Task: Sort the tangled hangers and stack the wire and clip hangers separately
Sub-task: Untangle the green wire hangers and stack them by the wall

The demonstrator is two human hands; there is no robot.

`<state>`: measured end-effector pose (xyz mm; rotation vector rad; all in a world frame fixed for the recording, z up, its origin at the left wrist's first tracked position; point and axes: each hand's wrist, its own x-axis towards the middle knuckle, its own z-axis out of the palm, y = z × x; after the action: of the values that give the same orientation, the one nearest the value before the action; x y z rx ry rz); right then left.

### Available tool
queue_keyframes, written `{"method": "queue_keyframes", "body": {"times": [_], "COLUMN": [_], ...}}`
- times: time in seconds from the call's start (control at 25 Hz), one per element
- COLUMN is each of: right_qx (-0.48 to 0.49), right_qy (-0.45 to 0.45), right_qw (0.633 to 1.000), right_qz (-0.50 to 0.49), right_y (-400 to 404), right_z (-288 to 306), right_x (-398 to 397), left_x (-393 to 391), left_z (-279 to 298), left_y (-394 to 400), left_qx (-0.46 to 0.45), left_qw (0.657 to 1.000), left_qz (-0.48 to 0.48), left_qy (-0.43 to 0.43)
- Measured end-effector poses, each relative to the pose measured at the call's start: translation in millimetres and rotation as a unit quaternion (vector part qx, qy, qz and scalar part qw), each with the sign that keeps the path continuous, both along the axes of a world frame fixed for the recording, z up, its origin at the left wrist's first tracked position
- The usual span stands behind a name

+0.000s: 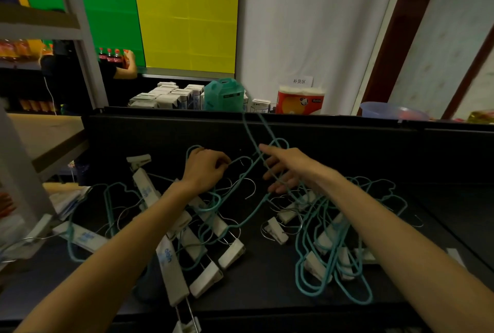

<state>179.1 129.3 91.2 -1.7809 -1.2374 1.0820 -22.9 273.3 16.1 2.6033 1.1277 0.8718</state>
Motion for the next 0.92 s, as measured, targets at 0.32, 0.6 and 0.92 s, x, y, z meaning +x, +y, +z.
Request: {"method": "queue_keyframes", "body": {"times": [0.32,0.6,0.92], "right_qx": [-0.078,-0.103,-0.093], "right_qy": [0.261,0.283,0.19], "right_qw": [0.962,0.954,0.977], "right_qz": [0.015,-0.004,-0.007], "right_y": [9.9,4.0,-3.1], "right_z": [11.9,1.1,-17.5], "right_x": [-16.3,-14.9,-37.1], "left_x": [-0.4,7.2,14.5], "left_z": [1.6,-1.2,1.9], "left_y": [-1.8,-7.0,-8.0], "left_qx": [0.038,0.038,0.068], "left_qw": [0.998,0.997,0.989], "left_qz": [0.041,0.04,0.072], "left_qy": [0.014,0.057,0.113]}}
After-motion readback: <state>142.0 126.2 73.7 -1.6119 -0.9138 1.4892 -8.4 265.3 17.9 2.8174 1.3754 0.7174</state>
